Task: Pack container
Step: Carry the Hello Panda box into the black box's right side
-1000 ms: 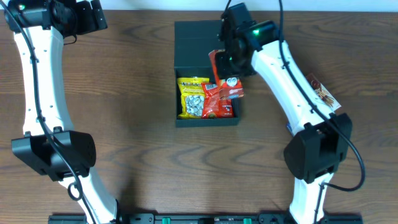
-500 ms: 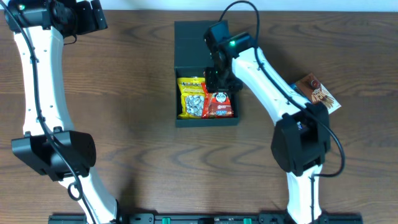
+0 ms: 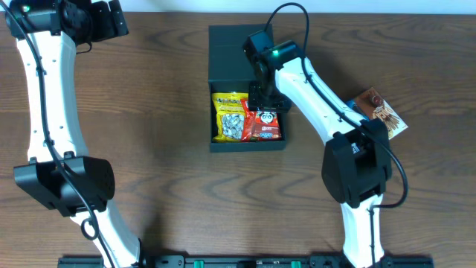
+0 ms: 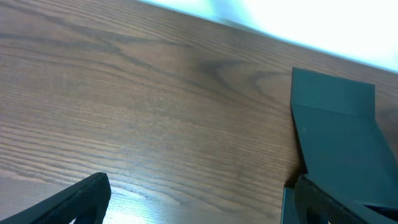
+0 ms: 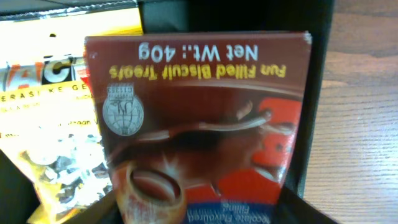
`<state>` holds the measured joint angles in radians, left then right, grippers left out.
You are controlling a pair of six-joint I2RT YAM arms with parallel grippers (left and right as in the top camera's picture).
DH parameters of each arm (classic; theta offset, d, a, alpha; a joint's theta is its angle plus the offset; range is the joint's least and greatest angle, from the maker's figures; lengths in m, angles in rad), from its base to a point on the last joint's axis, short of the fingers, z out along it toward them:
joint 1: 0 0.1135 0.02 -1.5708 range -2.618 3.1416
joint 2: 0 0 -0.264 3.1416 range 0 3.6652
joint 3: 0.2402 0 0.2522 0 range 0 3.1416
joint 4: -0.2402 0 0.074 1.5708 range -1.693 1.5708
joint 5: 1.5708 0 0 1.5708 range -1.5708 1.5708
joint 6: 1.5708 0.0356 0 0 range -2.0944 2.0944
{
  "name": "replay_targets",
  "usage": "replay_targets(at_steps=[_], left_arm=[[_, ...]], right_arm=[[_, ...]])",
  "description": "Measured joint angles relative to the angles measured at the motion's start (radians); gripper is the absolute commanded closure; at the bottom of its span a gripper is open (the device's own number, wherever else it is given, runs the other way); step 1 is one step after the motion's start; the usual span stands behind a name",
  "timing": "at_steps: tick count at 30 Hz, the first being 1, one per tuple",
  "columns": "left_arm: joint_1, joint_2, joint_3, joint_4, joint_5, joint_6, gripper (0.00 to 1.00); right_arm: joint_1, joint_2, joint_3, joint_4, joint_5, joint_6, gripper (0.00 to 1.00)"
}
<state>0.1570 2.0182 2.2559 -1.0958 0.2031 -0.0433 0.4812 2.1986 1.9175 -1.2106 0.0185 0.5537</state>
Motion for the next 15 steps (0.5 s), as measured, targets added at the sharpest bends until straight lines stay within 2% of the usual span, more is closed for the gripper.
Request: replay_targets(at_steps=[3,9,12,13,15], left_arm=[[0.000,0.000,0.000,0.000,0.000,0.000,0.05],[0.000,0.000,0.000,0.000,0.000,0.000,0.05],[0.000,0.000,0.000,0.000,0.000,0.000,0.05],[0.000,0.000,0.000,0.000,0.000,0.000,0.05],[0.000,0.000,0.000,0.000,0.000,0.000,0.05]], right_arm=[[0.002,0.002,0.000,-0.001,0.005,0.008,0.23],[0.002,0.002,0.011,-0.029,0.009,0.013,0.21],[0.002,0.003,0.074,-0.071,0.015,0.013,0.20],[0.002,0.003,0.101,-0.077,0.018,0.013,0.20],[0.002,0.000,0.161,-0.093,0.035,0.011,0.30]])
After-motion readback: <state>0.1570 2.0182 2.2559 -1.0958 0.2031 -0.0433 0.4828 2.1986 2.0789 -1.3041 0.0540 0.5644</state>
